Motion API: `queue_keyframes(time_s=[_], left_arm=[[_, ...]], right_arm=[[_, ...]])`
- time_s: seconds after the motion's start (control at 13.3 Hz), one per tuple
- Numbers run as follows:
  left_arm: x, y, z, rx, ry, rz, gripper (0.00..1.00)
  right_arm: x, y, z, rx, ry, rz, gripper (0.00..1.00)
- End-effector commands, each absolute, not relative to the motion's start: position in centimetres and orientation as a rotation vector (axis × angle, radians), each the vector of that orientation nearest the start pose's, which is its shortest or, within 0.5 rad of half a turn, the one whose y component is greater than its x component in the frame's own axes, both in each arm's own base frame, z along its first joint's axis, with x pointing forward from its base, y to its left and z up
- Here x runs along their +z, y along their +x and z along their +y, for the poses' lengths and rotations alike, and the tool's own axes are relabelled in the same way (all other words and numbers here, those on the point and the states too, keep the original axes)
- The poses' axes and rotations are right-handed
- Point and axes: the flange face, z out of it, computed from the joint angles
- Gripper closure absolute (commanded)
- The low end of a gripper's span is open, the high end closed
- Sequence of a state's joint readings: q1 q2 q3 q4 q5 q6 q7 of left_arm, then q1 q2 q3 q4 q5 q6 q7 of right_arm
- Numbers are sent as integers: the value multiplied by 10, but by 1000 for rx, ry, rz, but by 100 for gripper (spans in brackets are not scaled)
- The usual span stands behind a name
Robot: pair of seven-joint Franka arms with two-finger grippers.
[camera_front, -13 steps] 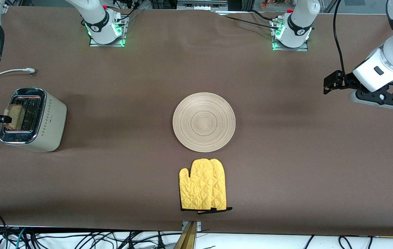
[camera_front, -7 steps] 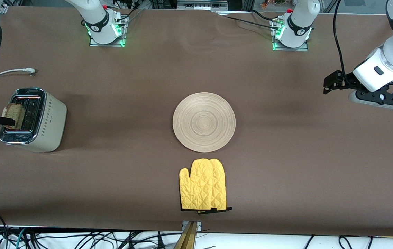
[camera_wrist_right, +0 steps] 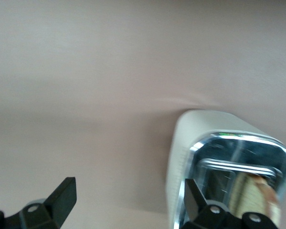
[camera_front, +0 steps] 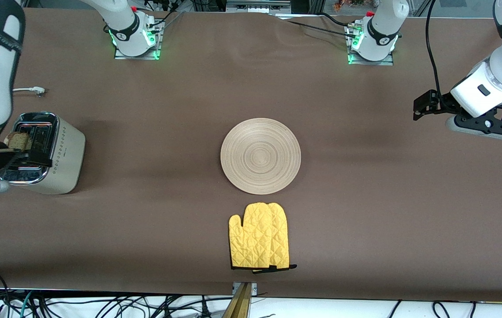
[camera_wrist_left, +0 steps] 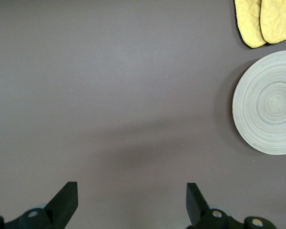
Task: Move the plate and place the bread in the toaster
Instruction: 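Open the right gripper and raise it away from the toaster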
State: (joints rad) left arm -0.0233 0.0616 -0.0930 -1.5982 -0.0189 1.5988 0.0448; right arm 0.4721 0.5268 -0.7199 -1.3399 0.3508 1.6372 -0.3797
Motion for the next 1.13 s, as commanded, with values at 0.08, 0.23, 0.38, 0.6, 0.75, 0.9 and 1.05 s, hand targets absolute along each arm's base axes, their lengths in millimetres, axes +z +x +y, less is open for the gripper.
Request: queue_keyframes(time_s=[0.08,0.23,0.38,0.6,0.75,0.9,1.05], left_arm=[[582,569,-67,90,-3178,238,0],[582,569,-67,90,-3178,238,0],[582,569,-67,90,-3178,238,0],[582,569,-67,90,-3178,238,0],[582,569,-67,90,-3178,238,0],[582,569,-67,90,-3178,238,0],[582,569,-67,90,-3178,238,0]], right_arm=[[481,674,7,141,-3063,-302,0],[502,669,24,81,-3017,-337,0],[511,665,39,72,-3070,-316,0],[538,655,51,-44,-3210,-72,0],[545,647,33,-64,-3181,110,0],[558,630,30,-78,-3148,112,0],[566,617,25,-82,-3128,82,0]])
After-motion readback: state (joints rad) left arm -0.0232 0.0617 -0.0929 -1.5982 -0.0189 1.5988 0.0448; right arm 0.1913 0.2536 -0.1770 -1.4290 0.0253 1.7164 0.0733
